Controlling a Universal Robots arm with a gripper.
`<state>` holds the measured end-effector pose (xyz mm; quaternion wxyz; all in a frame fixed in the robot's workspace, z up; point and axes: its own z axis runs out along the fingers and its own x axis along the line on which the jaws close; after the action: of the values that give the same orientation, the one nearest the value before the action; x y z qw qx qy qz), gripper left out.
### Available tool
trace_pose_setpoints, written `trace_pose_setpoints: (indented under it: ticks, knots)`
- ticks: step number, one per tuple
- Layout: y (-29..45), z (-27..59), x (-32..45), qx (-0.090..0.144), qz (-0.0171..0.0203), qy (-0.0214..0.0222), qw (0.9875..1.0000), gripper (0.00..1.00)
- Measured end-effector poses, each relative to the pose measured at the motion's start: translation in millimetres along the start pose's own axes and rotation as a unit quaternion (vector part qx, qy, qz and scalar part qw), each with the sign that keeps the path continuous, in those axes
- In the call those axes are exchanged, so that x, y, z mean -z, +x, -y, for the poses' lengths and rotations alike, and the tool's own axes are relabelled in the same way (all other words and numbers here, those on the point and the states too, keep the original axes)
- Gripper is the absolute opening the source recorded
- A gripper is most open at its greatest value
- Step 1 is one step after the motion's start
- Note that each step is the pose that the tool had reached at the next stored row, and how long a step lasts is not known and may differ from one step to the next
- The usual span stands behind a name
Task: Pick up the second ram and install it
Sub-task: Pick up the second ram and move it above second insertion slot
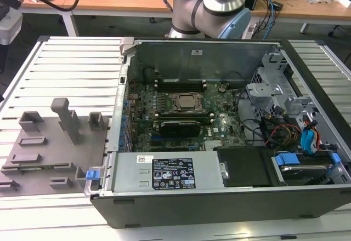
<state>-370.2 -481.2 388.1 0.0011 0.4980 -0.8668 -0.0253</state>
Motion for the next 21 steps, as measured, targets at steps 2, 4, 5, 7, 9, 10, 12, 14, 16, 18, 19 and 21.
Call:
trace_pose_setpoints:
  ticks: [2,4,5,7,9,10,12,14,16,18,19,21]
  knots:
    - [0.0,0.0,0.0,0.006,-0.0003,-0.0002,1.0000,0.11]
    - [0.0,0.0,0.0,0.013,-0.0006,-0.0003,0.9999,0.11]
    - [0.0,0.0,0.0,0.019,-0.0009,-0.0004,0.9998,0.11]
    - [0.0,0.0,0.0,0.026,-0.0012,-0.0006,0.9997,0.11]
    - [0.0,0.0,0.0,0.034,-0.0015,-0.0008,0.9994,0.11]
    - [0.0,0.0,0.0,0.042,-0.0017,-0.0011,0.9991,0.11]
    - [0.0,0.0,0.0,0.055,-0.0023,-0.0014,0.9985,0.11]
    - [0.0,0.0,0.0,0.062,-0.0026,-0.0016,0.9981,0.11]
    - [0.0,0.0,0.0,0.071,-0.0030,-0.0018,0.9975,0.11]
    - [0.0,0.0,0.0,0.081,-0.0035,-0.0020,0.9967,0.11]
    - [0.0,0.0,0.0,0.084,-0.0036,-0.0021,0.9964,0.11]
    - [0.0,0.0,0.0,0.097,-0.0042,-0.0024,0.9953,0.11]
